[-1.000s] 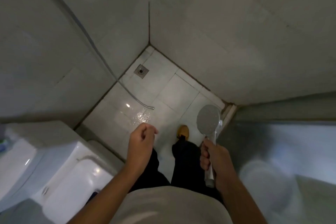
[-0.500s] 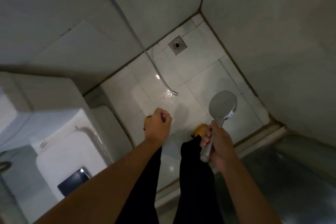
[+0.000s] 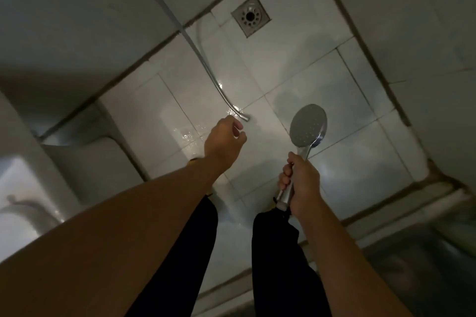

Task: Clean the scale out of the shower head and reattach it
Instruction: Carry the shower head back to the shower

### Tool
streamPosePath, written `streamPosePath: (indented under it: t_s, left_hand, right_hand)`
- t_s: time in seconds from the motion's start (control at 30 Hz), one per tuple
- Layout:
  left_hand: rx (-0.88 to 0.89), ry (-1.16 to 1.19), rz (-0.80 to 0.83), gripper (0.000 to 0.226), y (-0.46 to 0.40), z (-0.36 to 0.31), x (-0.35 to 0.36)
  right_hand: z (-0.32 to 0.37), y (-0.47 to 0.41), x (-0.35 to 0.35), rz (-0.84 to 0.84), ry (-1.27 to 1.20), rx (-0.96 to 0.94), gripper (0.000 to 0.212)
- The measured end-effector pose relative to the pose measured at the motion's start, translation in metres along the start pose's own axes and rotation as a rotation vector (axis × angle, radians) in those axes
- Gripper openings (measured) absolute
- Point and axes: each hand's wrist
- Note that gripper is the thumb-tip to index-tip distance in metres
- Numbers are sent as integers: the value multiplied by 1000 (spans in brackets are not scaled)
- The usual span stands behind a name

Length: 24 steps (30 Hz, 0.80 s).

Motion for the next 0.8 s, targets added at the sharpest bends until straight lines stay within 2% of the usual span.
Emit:
streamPosePath:
  t_s: [0.33, 0.53, 0.8]
  left_hand:
    - [262, -284, -28, 28, -126, 53, 93]
    - [260, -360, -59, 30, -180, 67, 127]
    - [354, -406, -117, 28, -216, 73, 157]
  right_hand:
    - [-79, -111, 27, 11, -88, 15, 25]
    - [-97, -149, 36, 77, -135, 9, 23]
    - [-101, -178, 32, 135, -199, -28, 18]
Point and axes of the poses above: each hand's wrist, its own y-axis away from the middle knuckle, its own x-axis out of the palm, z = x × y, and after that the axes turned 14 degrees about -x, right-handed
